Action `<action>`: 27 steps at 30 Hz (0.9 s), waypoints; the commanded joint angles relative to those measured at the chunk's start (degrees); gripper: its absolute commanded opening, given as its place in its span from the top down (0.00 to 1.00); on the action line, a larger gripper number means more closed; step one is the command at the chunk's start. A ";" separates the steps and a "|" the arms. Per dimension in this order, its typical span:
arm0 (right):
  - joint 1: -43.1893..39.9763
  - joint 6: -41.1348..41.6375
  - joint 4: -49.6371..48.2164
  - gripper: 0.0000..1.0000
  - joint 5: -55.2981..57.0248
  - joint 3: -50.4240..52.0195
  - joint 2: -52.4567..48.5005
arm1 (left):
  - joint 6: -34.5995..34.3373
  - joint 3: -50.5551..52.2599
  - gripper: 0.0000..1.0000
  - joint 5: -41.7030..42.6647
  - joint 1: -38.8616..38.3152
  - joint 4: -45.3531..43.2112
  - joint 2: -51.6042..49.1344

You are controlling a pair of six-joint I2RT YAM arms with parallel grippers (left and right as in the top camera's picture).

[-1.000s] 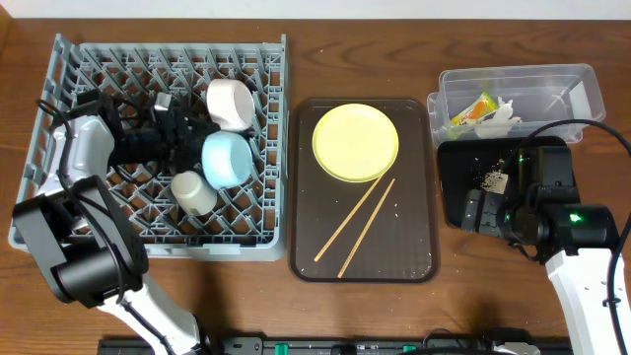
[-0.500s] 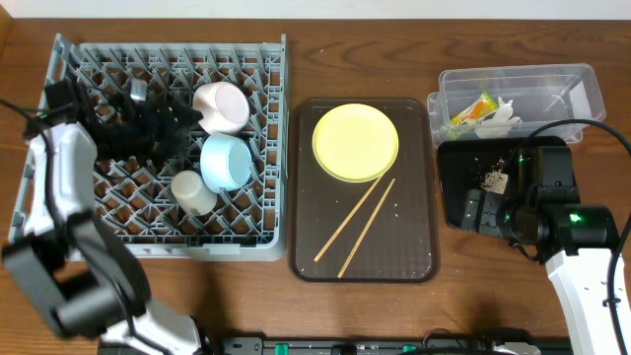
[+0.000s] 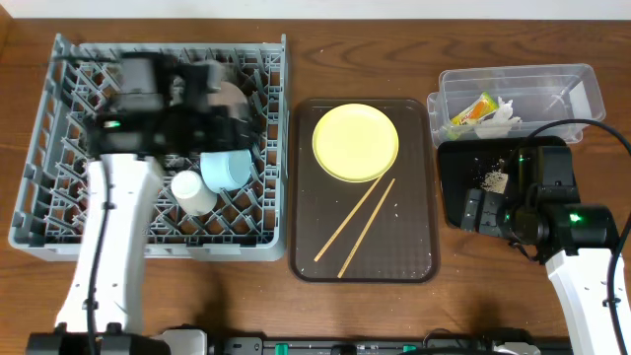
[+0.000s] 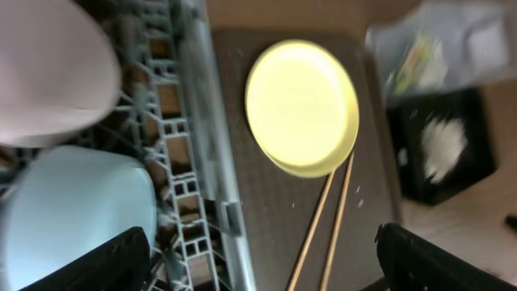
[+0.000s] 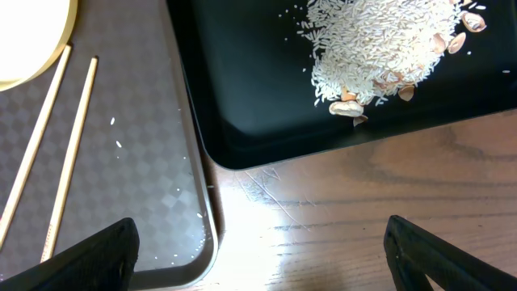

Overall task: Sort waste into correct bins and load items into the dishwasher rack
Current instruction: 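Reach the left gripper to the tray and grasp one wooden chopstick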

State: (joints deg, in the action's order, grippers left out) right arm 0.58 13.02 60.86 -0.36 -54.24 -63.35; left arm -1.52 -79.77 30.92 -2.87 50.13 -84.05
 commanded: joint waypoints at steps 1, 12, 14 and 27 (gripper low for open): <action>-0.52 0.66 0.09 0.05 0.52 -0.20 0.13 | 0.33 -0.26 0.08 -11.72 -8.31 0.85 -0.85; -0.52 0.66 0.17 0.05 0.52 -0.20 0.13 | -5.95 2.58 0.08 -24.70 -30.86 3.93 -8.33; -0.52 0.66 0.17 0.05 0.52 -0.20 0.13 | -7.26 3.08 0.08 -26.43 -33.03 4.00 -10.71; -0.52 0.66 0.28 0.05 0.52 -0.20 0.13 | -7.39 3.17 0.08 -29.03 -38.73 -0.70 -27.58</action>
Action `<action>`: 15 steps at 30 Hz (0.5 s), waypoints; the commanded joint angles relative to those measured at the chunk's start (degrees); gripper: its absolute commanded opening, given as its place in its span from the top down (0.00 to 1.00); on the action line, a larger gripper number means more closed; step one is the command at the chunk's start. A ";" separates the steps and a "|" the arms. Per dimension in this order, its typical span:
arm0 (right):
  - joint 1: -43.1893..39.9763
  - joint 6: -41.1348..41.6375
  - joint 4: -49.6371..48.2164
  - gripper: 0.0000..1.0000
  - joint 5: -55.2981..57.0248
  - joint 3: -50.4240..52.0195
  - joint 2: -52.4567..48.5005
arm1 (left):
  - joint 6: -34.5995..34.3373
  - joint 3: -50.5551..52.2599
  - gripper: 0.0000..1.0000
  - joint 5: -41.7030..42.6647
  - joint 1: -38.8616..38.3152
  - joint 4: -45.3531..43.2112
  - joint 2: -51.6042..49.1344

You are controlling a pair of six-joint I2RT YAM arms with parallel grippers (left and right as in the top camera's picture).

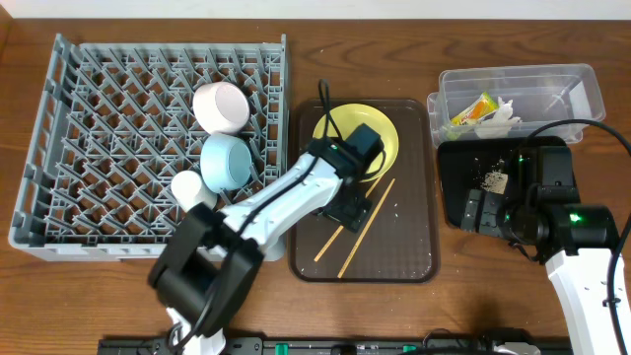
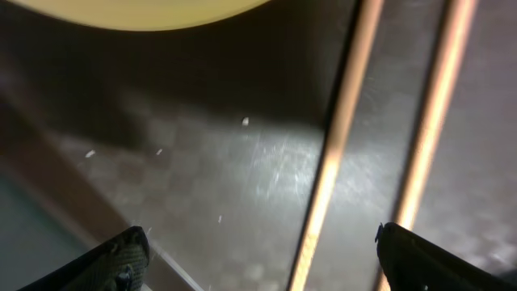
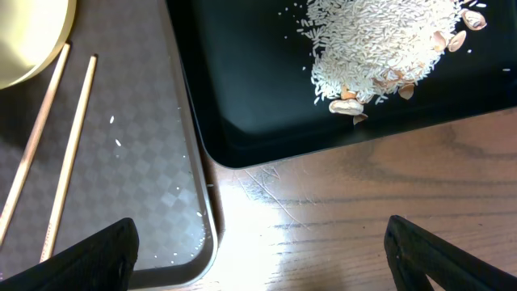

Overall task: Sort waste into correct bins and load items into the dishwasher rack
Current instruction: 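Reach the left gripper to the tray and grasp one wooden chopstick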

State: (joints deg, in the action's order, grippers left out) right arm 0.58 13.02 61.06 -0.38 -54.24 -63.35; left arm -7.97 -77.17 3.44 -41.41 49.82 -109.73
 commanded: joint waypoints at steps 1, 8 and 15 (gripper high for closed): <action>-0.52 0.66 0.07 0.05 0.55 -0.20 0.13 | -0.94 0.57 0.09 -1.57 -0.20 -0.72 -2.75; -0.52 0.63 0.07 0.05 0.57 -0.20 0.13 | -0.94 0.57 0.17 -1.53 -0.20 -1.40 -6.84; -0.52 0.63 0.04 0.04 0.57 -0.20 0.13 | -0.92 0.57 0.35 -1.51 -1.53 -1.40 -7.76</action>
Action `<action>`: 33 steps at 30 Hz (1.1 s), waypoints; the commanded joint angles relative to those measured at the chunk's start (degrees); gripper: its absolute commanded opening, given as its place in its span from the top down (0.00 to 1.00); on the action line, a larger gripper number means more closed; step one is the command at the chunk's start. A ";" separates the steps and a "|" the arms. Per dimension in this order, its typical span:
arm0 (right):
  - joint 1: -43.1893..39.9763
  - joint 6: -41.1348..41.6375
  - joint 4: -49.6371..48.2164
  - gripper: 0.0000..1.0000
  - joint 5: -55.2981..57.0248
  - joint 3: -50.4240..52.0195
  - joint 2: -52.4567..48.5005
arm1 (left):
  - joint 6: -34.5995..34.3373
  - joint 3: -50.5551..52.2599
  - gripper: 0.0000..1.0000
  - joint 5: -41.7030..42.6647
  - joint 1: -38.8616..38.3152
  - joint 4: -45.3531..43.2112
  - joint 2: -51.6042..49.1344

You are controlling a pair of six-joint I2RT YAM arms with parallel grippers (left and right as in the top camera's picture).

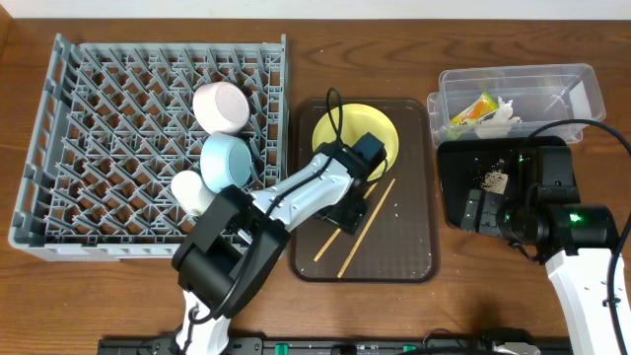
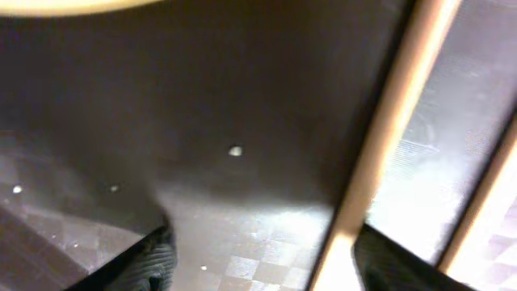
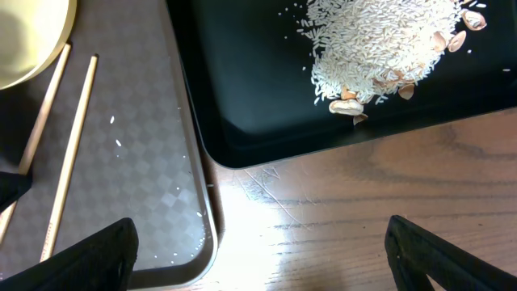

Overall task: Sort waste into correct bins and load items into the dishwasher rack
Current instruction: 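Reach the left gripper to the tray and grasp one wooden chopstick, then carry the chopstick to the dish rack and drop it in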

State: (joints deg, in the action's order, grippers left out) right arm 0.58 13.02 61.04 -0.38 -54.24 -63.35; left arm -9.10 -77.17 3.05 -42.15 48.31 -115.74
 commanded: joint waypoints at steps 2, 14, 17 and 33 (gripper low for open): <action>-0.52 0.63 0.07 0.05 0.57 -0.20 0.13 | 0.22 0.57 0.46 -0.85 -1.44 0.09 -1.88; -0.52 0.63 0.09 0.05 0.55 -0.20 0.13 | 0.20 1.14 0.85 0.81 -4.46 0.42 -1.92; -0.52 0.63 0.09 0.04 0.55 -0.20 0.13 | 0.22 1.14 0.93 0.76 -4.59 0.85 -1.92; -0.52 0.63 0.09 0.04 0.57 -0.20 0.13 | 5.75 -1.25 0.94 0.70 -4.52 11.26 14.36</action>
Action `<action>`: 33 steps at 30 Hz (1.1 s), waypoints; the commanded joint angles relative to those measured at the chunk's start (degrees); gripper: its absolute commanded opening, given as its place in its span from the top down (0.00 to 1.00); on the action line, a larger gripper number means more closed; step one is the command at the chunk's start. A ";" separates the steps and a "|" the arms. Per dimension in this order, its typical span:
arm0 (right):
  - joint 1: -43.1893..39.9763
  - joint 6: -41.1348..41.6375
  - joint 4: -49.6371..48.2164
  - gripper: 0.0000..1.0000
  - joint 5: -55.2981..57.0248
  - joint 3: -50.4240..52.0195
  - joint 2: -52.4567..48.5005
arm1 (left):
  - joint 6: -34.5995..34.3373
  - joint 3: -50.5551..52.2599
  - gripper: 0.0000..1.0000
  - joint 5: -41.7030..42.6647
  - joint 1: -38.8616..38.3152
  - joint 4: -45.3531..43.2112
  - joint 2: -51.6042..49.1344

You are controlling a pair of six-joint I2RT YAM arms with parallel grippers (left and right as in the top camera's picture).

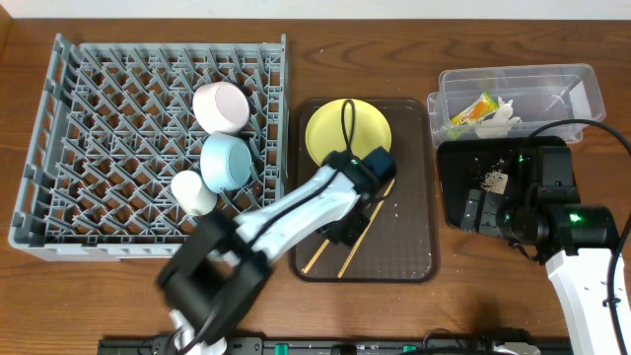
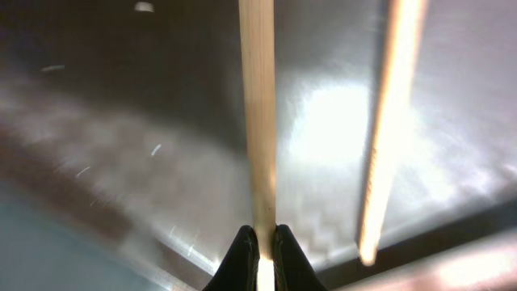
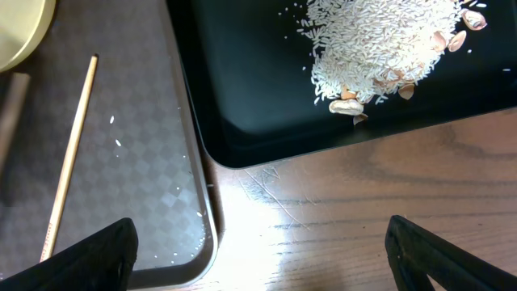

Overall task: Sort waste into correct bins and load items into the dishwasher rack
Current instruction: 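Carry the chopstick to the dish rack and drop it in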

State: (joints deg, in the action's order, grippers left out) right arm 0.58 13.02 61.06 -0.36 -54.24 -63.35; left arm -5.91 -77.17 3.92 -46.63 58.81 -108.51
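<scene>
Two wooden chopsticks lie on the brown tray [image 1: 409, 237]. My left gripper [image 2: 261, 242] is shut on the left chopstick [image 2: 257, 105], pinching it between both fingertips low over the tray. The other chopstick [image 2: 388, 121] lies loose beside it. In the overhead view the left gripper [image 1: 345, 229] is below the yellow plate [image 1: 347, 133], and the held chopstick [image 1: 317, 258] sticks out toward the tray's front. My right gripper [image 3: 258, 267] hangs open over the bare table by the tray's corner, holding nothing.
The grey dishwasher rack [image 1: 99, 128] at the left holds a pink cup [image 1: 221, 106], a blue bowl [image 1: 225, 161] and a white cup [image 1: 193, 192]. A clear bin [image 1: 518, 94] with wrappers stands at the back right. In front of it, a black bin [image 3: 380, 48] holds rice.
My left gripper, then open astride the left chopstick, is now shut on it. That chopstick has left its old place in the right wrist view. The right arm has not moved.
My left arm was first over the rack, open, with the tray ahead. Then it was down over the two chopsticks on the tray, open. Then it was lower, fingers either side of the left chopstick. Now it grips that chopstick. The right arm stayed put.
</scene>
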 commanded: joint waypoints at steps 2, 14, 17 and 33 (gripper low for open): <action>-0.52 0.63 0.04 0.04 0.55 -0.20 0.13 | 2.86 -1.25 0.94 -1.07 0.00 0.70 10.91; -0.52 0.66 0.04 0.03 0.52 -0.20 0.13 | 2.36 -1.05 0.94 -14.60 13.00 -1.40 21.03; -0.52 0.66 0.04 0.04 0.52 -0.20 0.13 | 2.38 -0.96 0.94 -11.10 18.56 -3.45 20.13; -0.52 0.66 0.07 0.03 0.50 -0.20 0.13 | 1.09 -0.94 0.94 0.20 28.83 -11.50 8.74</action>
State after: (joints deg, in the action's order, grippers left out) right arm 0.58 13.04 61.04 -0.38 -54.24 -63.35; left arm -4.47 -77.30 2.31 -17.96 47.83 -98.45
